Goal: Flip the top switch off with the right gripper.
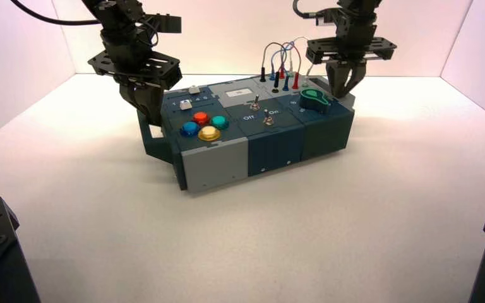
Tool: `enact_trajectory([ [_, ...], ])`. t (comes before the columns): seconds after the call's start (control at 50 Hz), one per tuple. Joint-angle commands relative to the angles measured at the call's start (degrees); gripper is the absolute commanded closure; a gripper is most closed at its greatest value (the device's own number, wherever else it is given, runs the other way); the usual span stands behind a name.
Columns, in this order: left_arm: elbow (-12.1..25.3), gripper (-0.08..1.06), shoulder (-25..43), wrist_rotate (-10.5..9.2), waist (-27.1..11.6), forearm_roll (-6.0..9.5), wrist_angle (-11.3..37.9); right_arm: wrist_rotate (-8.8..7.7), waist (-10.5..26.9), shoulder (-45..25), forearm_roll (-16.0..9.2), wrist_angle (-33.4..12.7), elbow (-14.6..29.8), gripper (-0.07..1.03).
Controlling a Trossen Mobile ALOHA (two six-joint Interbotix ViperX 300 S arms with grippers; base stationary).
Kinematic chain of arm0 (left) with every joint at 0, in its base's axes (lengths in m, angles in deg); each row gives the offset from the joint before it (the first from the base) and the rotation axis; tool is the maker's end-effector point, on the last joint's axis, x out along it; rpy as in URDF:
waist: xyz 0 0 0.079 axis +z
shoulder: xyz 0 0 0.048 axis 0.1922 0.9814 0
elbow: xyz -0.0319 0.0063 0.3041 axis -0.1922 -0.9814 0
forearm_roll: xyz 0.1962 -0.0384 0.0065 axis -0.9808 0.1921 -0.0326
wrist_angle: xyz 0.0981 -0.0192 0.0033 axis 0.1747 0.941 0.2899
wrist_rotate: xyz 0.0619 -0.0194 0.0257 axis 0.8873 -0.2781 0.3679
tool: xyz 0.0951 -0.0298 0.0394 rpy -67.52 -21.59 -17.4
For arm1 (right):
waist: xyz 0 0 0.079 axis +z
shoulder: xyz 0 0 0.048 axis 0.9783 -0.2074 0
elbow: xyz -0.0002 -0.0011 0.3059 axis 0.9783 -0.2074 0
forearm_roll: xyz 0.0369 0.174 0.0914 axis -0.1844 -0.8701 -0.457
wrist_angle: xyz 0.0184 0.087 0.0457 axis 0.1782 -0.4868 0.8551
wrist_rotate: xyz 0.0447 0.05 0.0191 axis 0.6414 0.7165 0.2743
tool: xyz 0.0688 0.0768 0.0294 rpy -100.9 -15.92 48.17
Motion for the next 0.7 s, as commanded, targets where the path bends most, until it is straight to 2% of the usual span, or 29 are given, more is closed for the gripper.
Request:
enact_trajectory([
  [0.02,1.8,1.01,1.2,0.18,-0.6,0.53,-2.5,0.44,10.2,-0.9,-5.0,-2.5,-5.8,0.98],
  [0.22,2.0,1.01,1.1,0.35,0.2,0.53,-2.9,0.53,11.0,1.3,-5.9,-2.2,-7.6,0.98],
  [0.42,2.1,1.01,1.1,0.44,0.4,0.53,-3.9,0.7,11.1,2.4,-5.9,0.1,-8.5,0.98],
  [0.7,2.7,1.01,-2.5,0.44,0.1,1.23,-3.9,1.14,10.9,2.6,-4.0,2.1,-5.2,0.98],
])
